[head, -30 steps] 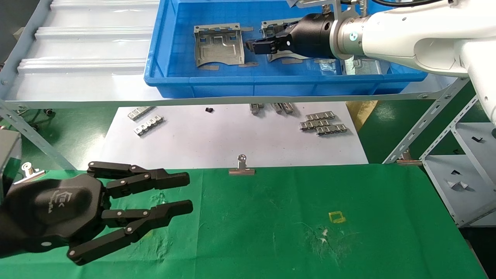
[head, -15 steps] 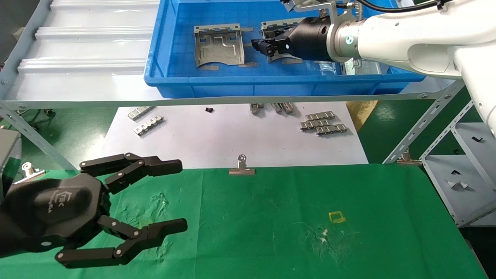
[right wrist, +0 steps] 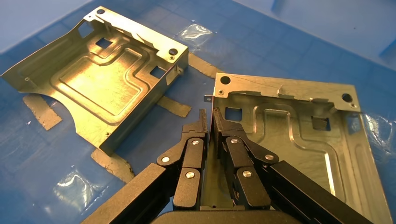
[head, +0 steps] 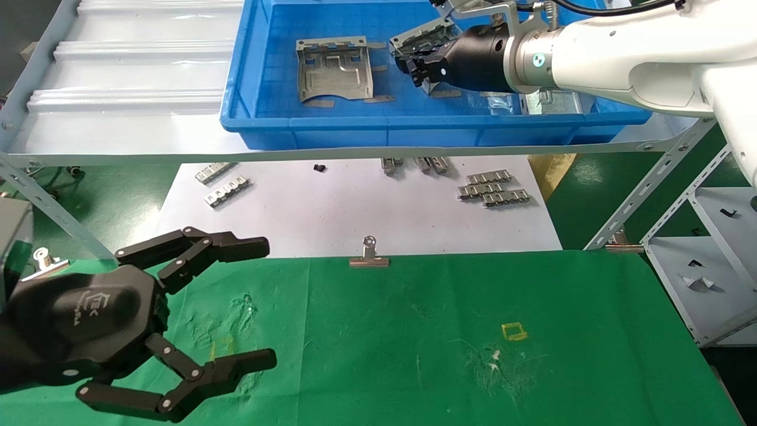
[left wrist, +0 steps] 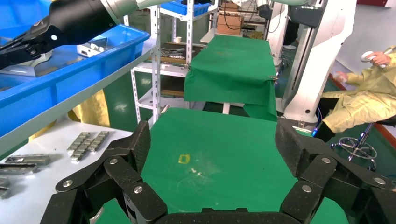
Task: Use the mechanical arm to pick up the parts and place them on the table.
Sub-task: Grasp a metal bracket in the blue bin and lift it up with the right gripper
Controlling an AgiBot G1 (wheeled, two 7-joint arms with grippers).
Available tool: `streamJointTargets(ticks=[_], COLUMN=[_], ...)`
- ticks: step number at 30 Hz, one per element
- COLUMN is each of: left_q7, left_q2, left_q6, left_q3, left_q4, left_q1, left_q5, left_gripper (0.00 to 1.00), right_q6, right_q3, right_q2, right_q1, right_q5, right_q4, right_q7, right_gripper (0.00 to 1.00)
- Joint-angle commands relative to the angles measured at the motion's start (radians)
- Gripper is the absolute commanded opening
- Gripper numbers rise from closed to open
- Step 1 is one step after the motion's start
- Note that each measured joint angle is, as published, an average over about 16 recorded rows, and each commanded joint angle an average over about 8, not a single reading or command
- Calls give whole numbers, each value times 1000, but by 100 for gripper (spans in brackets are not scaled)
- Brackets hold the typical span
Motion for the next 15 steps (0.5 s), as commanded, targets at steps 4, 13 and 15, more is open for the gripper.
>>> streamJointTargets(ticks=[4,13,15], left_q7=[0,0,0], left_q2=[0,0,0], left_q6=[0,0,0], left_q3=[0,0,0], left_q4=[0,0,0], left_q1=[0,0,0], left_q5=[0,0,0], left_gripper=[100,100,100], right_q6=[-18,-104,-135], right_q3=[-3,18,24], right_q2=[5,30,38], right_q1=[12,62,75], right_q5=[21,67,76], right_q4=[-13,-41,-46], right_q7=[-35,-151,-181], right_gripper=[0,0,0])
